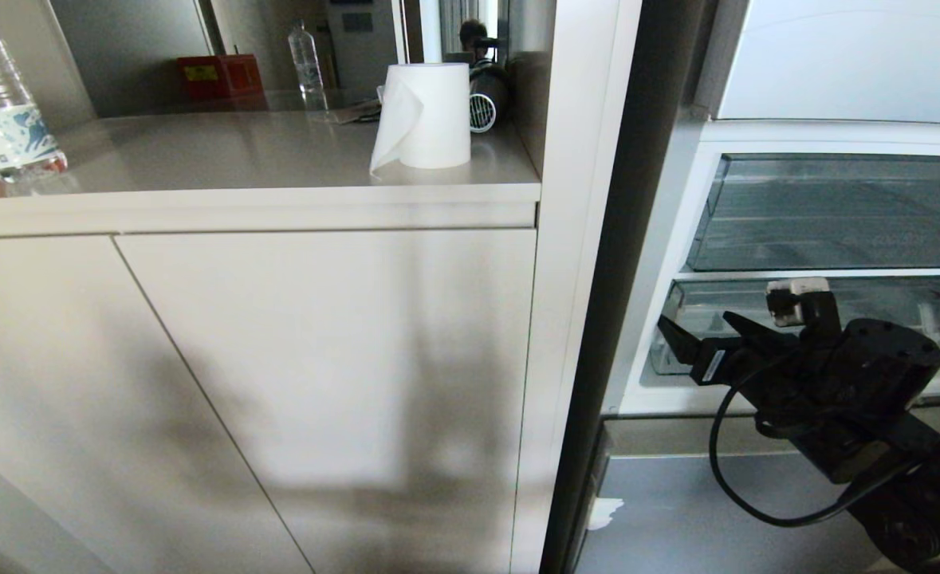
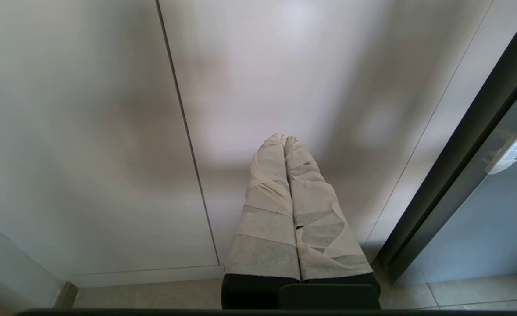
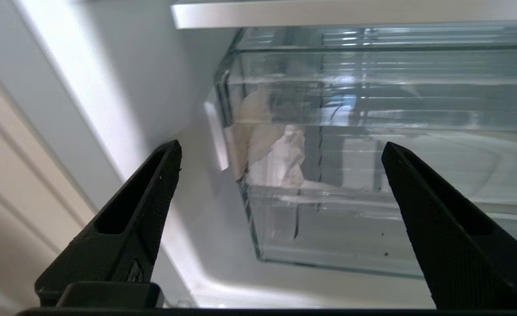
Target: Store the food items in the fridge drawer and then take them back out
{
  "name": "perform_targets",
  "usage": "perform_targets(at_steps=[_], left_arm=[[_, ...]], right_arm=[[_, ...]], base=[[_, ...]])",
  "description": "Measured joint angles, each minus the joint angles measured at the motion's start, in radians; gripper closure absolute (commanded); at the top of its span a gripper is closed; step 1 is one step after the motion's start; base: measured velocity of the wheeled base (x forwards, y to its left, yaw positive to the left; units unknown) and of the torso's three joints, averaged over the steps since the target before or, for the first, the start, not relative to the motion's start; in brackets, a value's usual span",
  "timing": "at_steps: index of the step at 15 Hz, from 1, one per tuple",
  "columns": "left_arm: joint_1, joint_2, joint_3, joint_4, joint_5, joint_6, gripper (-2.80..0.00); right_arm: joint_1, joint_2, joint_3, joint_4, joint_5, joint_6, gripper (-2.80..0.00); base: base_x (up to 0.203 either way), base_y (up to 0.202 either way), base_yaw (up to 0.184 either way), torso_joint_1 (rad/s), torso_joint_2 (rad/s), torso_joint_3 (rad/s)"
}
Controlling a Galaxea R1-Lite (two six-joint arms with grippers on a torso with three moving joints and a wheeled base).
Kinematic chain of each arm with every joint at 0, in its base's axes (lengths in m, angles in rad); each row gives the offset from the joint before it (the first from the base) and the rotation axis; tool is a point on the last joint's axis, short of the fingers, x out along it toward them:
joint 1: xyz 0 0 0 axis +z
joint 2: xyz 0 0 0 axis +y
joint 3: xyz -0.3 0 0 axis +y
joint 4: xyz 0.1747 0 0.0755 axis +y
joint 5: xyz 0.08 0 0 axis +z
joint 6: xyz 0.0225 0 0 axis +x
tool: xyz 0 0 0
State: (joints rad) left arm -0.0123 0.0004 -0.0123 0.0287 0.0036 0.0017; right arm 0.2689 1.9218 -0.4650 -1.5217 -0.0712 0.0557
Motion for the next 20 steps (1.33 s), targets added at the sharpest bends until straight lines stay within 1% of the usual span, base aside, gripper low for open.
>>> perform_targets(at_steps=[10, 11, 12, 16, 20], left_arm=[[0.0, 0.0, 0.0, 0.0, 0.0, 0.0, 0.0], [0.0, 0.0, 0.0, 0.0, 0.0, 0.0, 0.0], [0.0, 0.0, 0.0, 0.0, 0.0, 0.0, 0.0], [0.0, 0.0, 0.0, 0.0, 0.0, 0.0, 0.0], [0.0, 0.0, 0.0, 0.0, 0.0, 0.0, 0.0]], right_arm=[[0.001, 0.039, -0.046, -0.003, -0.026, -0.002, -2.8], [0.002, 0.042, -0.049, -0.003, -0.026, -0.002, -0.72], [0.007, 0.044, -0.052, -0.003, -0.025, -0.001, 0.0], [0.021, 0.048, -0.053, 0.001, -0.023, -0.014, 0.0], [0.064, 0.05, -0.057, 0.005, -0.03, -0.016, 0.0]], base=[[0.0, 0.0, 0.0, 0.0, 0.0, 0.0], [0.0, 0.0, 0.0, 0.0, 0.0, 0.0], [0.0, 0.0, 0.0, 0.0, 0.0, 0.0], [0.0, 0.0, 0.0, 0.0, 0.0, 0.0], [0.0, 0.0, 0.0, 0.0, 0.0, 0.0]])
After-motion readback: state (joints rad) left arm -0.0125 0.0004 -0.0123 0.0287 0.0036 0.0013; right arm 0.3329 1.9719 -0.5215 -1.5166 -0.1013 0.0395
